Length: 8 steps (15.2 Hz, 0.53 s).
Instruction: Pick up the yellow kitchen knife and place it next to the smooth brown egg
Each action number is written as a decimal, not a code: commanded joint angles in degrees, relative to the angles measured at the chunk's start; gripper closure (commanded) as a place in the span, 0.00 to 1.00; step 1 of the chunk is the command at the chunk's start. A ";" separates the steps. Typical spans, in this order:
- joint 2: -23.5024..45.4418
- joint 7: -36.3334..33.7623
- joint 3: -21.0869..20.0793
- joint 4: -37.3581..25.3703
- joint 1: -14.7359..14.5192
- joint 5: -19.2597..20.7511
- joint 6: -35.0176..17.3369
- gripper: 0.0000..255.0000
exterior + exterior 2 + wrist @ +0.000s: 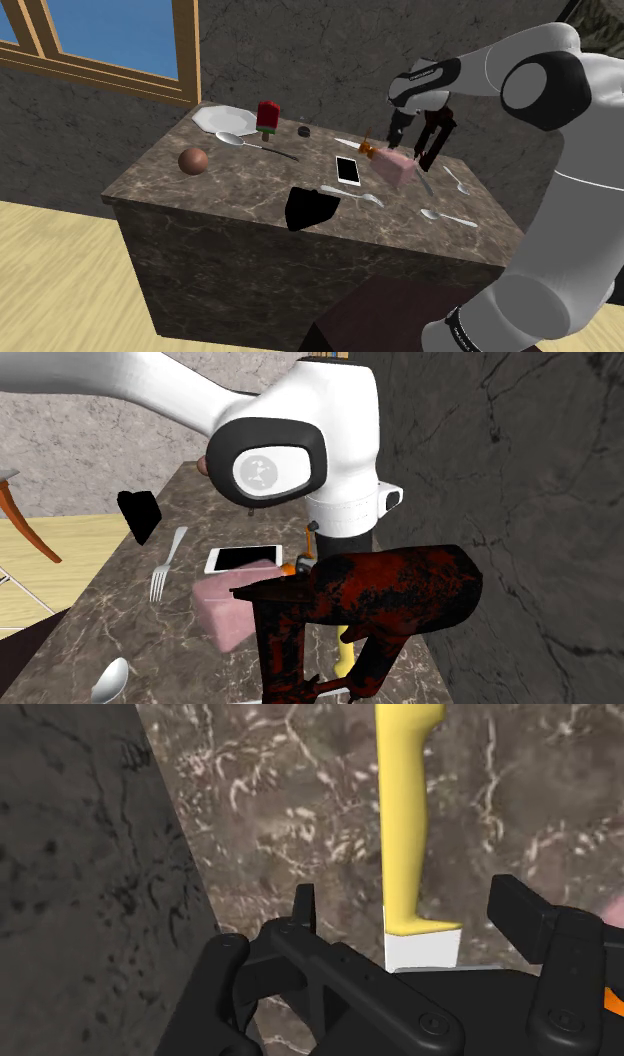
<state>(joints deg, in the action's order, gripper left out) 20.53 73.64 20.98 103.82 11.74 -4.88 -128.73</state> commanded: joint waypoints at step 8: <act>3.93 5.87 -0.91 -2.72 3.08 -2.64 4.35 0.00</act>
<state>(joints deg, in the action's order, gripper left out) 23.87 79.34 20.16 101.25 14.66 -7.30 -123.98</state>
